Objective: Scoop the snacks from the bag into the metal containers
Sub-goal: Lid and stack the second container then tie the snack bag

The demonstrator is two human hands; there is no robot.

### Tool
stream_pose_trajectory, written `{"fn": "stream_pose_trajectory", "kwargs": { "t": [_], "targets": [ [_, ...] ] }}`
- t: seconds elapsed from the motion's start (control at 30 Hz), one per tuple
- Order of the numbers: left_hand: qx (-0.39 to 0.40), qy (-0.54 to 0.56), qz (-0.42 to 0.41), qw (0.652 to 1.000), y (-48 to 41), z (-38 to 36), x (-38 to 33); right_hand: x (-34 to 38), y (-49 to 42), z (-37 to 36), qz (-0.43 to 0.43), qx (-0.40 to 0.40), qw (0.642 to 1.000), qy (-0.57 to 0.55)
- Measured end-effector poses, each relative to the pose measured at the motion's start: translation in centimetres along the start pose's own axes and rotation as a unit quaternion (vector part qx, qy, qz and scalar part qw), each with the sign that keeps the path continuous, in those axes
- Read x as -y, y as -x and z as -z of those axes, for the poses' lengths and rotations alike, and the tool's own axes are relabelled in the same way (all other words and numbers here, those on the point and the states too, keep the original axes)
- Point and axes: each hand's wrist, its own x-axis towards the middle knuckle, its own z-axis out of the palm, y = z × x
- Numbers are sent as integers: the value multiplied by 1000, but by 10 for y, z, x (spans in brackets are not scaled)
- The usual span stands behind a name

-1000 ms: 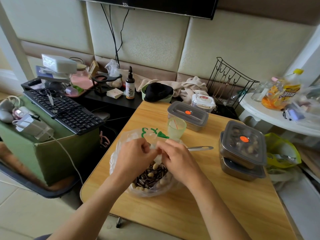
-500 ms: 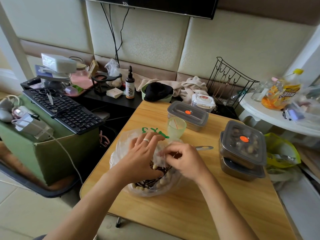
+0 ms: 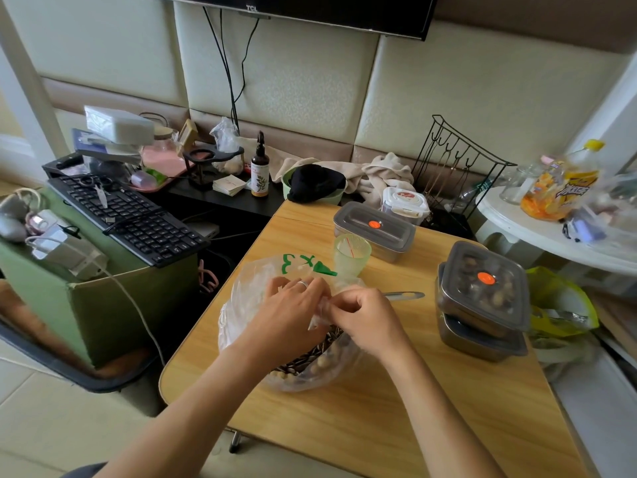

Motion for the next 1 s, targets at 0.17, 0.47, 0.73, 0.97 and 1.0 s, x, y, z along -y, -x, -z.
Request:
{"fn": "stream_pose_trajectory", "kwargs": {
  "t": [0.17,0.47,0.73,0.97,1.0],
  "targets": [
    [-22,26,51,998,-2,4,1,9,6,2,-4,46,998,-41],
    [-30,105,167,980,4,25,10,-17,16,27,-254,-249,896,-267],
    [-115,51,284,950,22,36,18,-27,5,26,-276,-281,819,-417],
    [-26,201,414,887,32,45,22,-2,10,6,-127,-304,919,-214],
    [-22,251,420,872,34,46,24,3,11,4,-93,-301,937,-151]
  ]
}}
